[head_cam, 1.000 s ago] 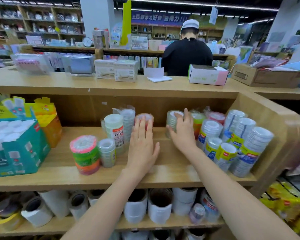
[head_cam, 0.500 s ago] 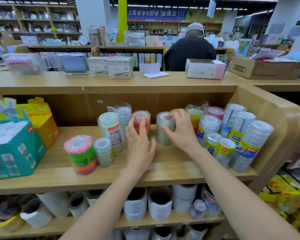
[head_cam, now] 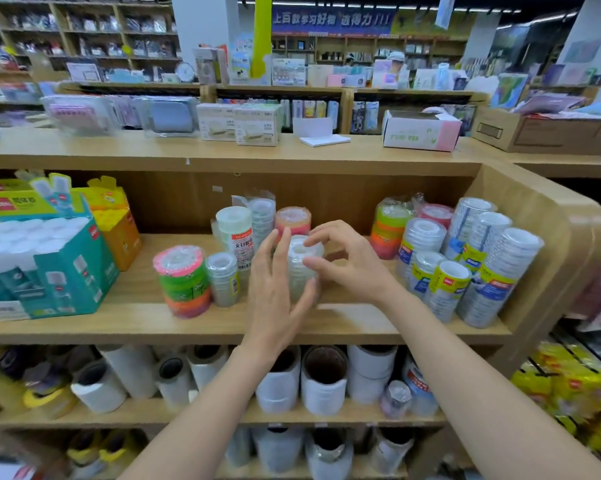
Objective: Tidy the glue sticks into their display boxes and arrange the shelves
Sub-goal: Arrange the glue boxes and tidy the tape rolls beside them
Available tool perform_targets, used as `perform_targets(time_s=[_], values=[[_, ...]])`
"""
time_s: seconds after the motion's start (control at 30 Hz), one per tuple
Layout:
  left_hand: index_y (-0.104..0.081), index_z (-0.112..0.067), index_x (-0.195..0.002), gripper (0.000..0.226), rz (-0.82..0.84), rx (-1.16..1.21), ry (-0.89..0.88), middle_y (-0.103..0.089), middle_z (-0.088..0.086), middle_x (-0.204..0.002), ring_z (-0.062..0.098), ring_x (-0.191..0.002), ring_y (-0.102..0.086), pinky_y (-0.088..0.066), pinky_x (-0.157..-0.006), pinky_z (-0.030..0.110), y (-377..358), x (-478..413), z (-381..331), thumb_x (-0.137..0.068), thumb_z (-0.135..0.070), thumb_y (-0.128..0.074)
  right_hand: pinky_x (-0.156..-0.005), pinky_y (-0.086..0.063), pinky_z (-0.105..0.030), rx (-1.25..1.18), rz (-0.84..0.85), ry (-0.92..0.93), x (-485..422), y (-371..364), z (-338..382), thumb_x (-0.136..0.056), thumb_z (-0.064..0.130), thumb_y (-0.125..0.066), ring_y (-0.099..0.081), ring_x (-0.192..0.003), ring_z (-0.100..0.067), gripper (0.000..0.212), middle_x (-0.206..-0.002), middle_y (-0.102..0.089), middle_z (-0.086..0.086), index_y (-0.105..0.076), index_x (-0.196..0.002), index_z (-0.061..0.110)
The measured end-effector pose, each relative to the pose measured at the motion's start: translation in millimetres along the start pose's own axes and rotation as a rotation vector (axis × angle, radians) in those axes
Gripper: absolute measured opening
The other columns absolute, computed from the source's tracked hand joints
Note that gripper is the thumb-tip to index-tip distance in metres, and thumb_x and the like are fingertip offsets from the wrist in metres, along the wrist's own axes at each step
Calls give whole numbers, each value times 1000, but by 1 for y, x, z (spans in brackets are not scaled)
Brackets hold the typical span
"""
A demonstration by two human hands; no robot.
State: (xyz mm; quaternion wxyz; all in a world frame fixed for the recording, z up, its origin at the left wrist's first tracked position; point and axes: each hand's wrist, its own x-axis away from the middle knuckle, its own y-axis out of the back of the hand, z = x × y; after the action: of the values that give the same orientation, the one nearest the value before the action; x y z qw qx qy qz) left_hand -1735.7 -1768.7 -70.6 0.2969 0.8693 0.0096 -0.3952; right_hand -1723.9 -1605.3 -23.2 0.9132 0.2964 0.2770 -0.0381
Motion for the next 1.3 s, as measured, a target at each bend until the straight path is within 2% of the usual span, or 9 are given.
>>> perform_targets(time_s=[0.1,0.23,0.37,0.47,0.57,0.67,1.0,1.17,1.3], values=[[-31,-19,-151,74,-10,-52,9,-29,9,-154,20,-144,-26,-18,-116,23,2,1,0,-90,-53,-55,-85,-47,-14,-78,-24,-62,-4,-1,0,-97,27,-59,-58,-103,-2,23,-117,-60,2,-64,-115,15],[-44,-16,-140,64,-18,-107,23,-38,9,-148,23,-137,-35,-28,-115,31,0,-2,2,-87,-46,-63,-85,-44,-8,14,-101,-51,-19,-2,-16,-97,20,-59,-57,-110,-8,28,-127,-57,-3,-62,-124,15],[-48,-16,-136,59,-49,-175,6,-40,10,-145,24,-135,-36,-24,-114,28,1,-1,2,-88,-46,-62,-105,-41,-28,166,8,-74,-40,-9,-28,-93,14,-62,-42,-134,-18,39,-145,-42,-7,-59,-132,22],[-50,-17,-131,52,-61,-200,-11,-41,9,-144,24,-135,-35,-21,-114,28,1,-2,3,-88,-43,-61,-102,-43,-29,138,44,-111,-49,-19,-29,-89,7,-65,-43,-133,-20,41,-142,-44,-9,-61,-127,24],[-52,-17,-128,47,-47,-179,-20,-43,6,-143,24,-136,-35,-19,-115,24,1,-3,7,-89,-40,-62,-95,-49,-41,193,-33,-90,-53,-23,-29,-82,11,-71,-57,-109,-19,37,-120,-58,-5,-64,-117,21],[-53,-17,-127,44,-41,-139,-16,-43,5,-144,23,-137,-35,-16,-115,18,0,-6,11,-90,-38,-63,-90,-50,-40,253,-106,-107,-55,-21,-28,-82,14,-73,-59,-96,-18,27,-103,-59,-3,-65,-108,19],[-59,-14,-120,41,-16,-41,-31,-49,7,-137,24,-130,-42,-26,-109,22,-18,-26,12,-85,-31,-72,-75,-42,-30,578,-266,-279,-41,16,-42,-88,24,-70,-58,-99,-26,27,-110,-55,-4,-60,-112,22],[-59,-14,-119,40,13,11,-43,-48,7,-138,24,-131,-42,-28,-108,22,-29,-36,11,-85,-29,-74,-101,-38,-39,858,-263,-196,-39,19,-48,-76,31,-81,-44,-128,-27,44,-133,-52,-6,-60,-114,20],[-59,-17,-120,41,39,45,5,-42,11,-144,24,-135,-38,-30,-109,28,-34,-41,11,-84,-29,-74,-106,-24,-41,999,-260,-217,-41,17,-55,-71,39,-82,-46,-121,-26,52,-119,-59,-3,-56,-113,22]])
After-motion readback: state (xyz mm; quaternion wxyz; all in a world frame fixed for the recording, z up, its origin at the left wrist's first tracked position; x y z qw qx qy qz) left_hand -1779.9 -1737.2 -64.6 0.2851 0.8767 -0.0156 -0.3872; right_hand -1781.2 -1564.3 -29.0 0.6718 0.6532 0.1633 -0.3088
